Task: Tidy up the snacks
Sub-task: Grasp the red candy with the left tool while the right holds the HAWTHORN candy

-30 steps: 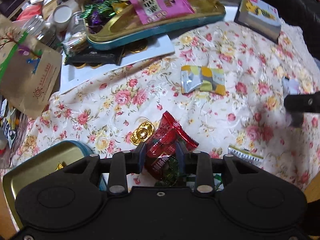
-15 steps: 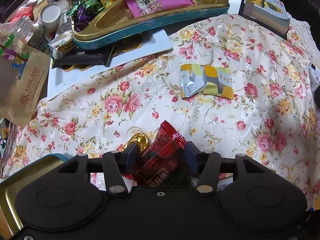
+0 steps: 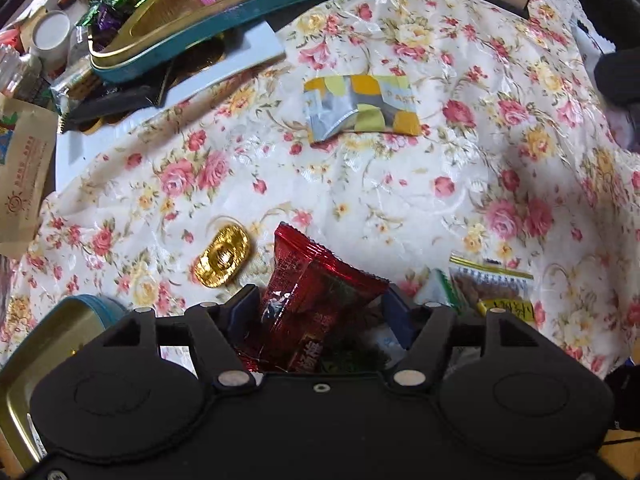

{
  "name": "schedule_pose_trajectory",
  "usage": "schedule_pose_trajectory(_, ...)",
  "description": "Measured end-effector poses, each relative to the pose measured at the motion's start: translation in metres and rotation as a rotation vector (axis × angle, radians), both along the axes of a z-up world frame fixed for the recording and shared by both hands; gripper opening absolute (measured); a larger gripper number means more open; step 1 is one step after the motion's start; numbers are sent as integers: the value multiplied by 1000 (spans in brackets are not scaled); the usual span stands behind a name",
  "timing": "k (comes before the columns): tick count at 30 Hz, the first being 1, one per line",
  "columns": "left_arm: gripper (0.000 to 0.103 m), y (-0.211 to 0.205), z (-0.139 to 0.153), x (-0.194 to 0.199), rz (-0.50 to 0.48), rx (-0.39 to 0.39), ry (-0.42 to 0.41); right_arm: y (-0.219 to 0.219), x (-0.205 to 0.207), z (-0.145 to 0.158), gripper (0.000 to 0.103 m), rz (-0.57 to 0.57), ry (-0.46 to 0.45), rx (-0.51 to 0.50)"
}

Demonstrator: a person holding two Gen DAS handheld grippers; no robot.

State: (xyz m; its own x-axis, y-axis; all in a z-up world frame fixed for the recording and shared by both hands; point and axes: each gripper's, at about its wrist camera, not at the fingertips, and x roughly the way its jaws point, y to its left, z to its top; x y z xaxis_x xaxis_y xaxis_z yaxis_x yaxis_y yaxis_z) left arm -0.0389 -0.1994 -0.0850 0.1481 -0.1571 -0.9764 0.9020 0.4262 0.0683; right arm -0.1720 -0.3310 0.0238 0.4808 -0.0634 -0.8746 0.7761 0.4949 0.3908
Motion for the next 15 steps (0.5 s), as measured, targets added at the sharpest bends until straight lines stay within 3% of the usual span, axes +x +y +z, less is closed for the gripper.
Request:
schedule_pose_trajectory(3,65,2,0,4,38,-3,32,-1,-2,2,21,-4,-5,-4)
schedule_pose_trajectory(6,42,4,3,12,95,0,47,-1,-3,5,21,-9,-12,-9)
schedule_pose_trajectory(10,41,10,4,25,187,-2,120,-4,-3,9,21,-19,-22,-11)
schedule_pose_trajectory(15,41,14,26,34,255,-34,84,-4,-3,11,21,-22,-27,-17)
